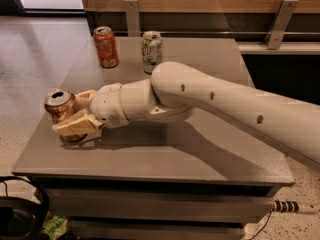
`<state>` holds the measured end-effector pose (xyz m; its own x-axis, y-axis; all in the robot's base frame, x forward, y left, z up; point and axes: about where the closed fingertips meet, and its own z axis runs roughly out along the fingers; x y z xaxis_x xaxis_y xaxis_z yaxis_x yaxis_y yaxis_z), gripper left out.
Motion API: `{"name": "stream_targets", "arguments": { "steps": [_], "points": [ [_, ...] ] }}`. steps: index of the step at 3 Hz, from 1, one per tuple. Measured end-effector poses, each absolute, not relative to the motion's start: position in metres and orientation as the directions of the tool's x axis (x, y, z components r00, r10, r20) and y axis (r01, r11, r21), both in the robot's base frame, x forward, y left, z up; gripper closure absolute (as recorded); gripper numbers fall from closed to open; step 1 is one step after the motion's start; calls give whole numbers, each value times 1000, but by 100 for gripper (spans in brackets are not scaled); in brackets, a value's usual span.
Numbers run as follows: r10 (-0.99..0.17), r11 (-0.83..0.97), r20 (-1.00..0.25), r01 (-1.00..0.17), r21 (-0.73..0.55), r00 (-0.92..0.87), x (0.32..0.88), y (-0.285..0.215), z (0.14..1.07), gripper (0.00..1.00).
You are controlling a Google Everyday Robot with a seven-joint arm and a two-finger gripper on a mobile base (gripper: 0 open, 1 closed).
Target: Knock orange can over
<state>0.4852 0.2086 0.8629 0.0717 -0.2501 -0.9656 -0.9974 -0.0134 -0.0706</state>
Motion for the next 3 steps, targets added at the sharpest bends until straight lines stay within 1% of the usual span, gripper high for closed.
{"name": "stream_targets", "arguments": {
  "steps": [1,2,3],
  "points": [
    [-250,-17,-965,-997,-72,74,484,210,864,88],
    [-250,-21,-965,-997,-73,76,482,212,864,100],
    [-281,-19,-957,-997,-71,73,480,208,869,100]
  ]
}}
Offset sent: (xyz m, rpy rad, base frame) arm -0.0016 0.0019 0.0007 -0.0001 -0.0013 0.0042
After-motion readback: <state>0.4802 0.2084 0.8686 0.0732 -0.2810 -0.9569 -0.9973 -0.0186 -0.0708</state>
